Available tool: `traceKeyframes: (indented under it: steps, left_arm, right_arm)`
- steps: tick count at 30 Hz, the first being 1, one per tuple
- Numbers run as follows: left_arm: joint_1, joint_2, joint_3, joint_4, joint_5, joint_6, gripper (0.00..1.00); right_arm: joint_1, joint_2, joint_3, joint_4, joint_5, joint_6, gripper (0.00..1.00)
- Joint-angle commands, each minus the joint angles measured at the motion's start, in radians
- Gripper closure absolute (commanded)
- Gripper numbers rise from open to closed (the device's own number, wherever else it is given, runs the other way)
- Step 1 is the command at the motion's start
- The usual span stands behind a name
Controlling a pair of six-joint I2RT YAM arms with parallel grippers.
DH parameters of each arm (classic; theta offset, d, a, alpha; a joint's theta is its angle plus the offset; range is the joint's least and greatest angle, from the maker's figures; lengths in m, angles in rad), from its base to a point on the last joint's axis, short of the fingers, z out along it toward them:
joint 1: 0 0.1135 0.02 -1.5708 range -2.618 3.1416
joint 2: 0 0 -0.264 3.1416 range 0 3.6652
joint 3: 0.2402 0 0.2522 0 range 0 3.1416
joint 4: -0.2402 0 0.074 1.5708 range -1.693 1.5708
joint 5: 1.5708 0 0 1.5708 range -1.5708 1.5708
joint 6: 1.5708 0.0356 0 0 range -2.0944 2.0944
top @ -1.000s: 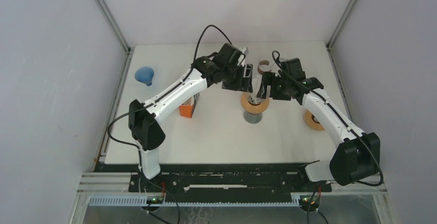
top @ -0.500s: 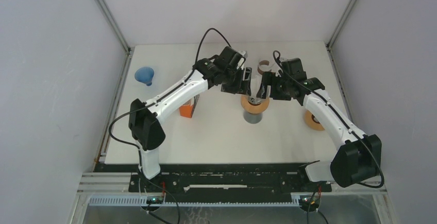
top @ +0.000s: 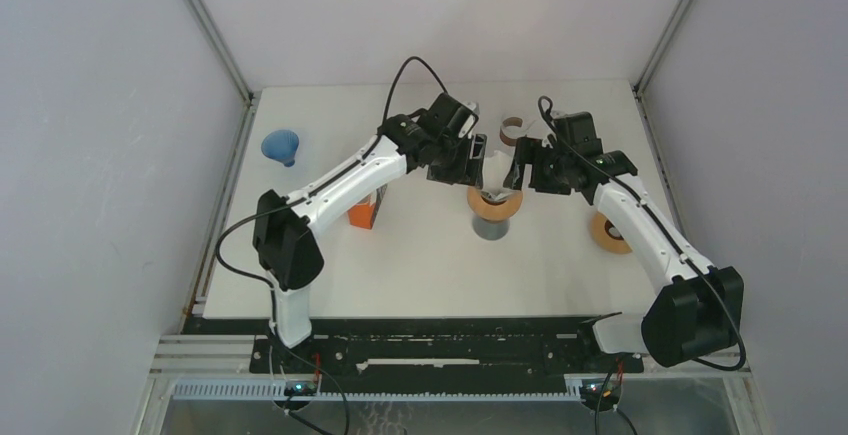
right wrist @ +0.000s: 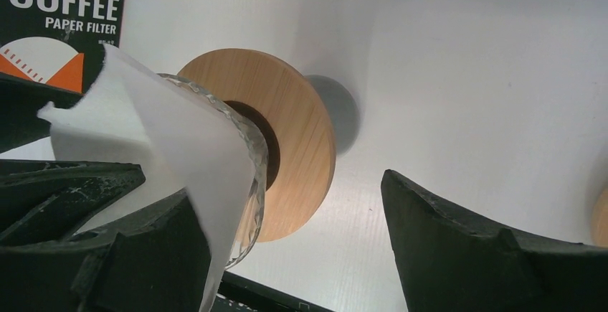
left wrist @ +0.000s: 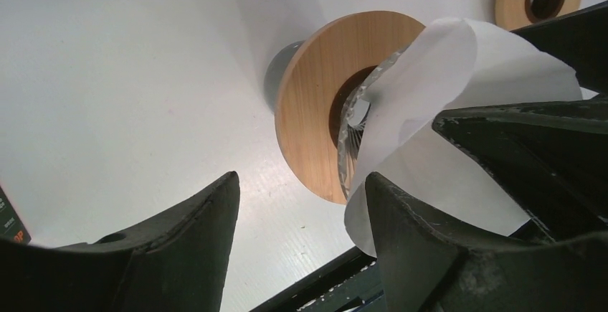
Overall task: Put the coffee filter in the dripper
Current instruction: Adjust the coffee filter in the coffee dripper.
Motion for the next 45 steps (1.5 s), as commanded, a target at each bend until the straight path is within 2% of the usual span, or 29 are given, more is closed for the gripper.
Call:
traceKeyframes:
  steps: [1, 15, 25, 31, 37, 45]
  left_arm:
    - [0.003, 0.006, 0.021, -0.002, -0.023, 0.022, 0.30]
    - [0.003, 0.001, 0.001, 0.000, -0.014, 0.021, 0.30]
    - [0.016, -0.033, 0.002, 0.072, 0.048, -0.021, 0.28]
    - [0.017, -0.047, 0.012, 0.131, 0.094, 0.019, 0.26]
    - [0.017, -0.009, 0.057, 0.146, 0.125, 0.046, 0.24]
    - [0.025, 0.058, 0.130, 0.133, 0.089, 0.059, 0.24]
  right_arm:
    - [-0.009, -0.002, 0.024, 0.022, -0.004, -0.019, 0.12]
    - [-0.011, 0.044, -0.019, 0.040, 0.037, -0.028, 0.12]
    - [0.010, 0.044, -0.019, 0.036, 0.064, -0.030, 0.12]
    - [0.022, 0.039, -0.019, 0.038, 0.069, -0.028, 0.12]
    - [0.028, 0.039, -0.019, 0.038, 0.074, -0.027, 0.12]
    - [0.036, 0.039, -0.019, 0.032, 0.084, -0.024, 0.12]
